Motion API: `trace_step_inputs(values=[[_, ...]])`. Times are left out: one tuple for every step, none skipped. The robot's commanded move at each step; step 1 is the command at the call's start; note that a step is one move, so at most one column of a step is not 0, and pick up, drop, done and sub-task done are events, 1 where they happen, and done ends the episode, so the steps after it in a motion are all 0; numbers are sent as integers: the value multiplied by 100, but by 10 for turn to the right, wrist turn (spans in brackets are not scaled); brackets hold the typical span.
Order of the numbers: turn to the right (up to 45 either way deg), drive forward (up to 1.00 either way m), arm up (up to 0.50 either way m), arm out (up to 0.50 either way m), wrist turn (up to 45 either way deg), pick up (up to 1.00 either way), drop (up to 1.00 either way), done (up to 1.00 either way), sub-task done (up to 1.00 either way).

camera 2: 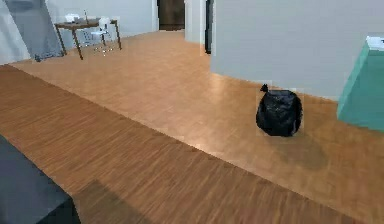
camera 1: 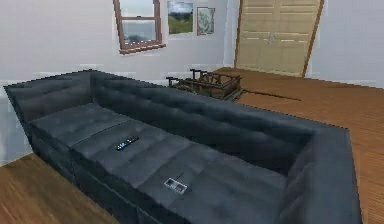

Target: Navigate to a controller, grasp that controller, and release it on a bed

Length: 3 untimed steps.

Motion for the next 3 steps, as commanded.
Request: trace_step_inputs(values=[[0,25,0,0,0,0,0,0,0],[-450,0,0,0,0,0,0,0,0],[-450,0,0,0,0,0,0,0,0]])
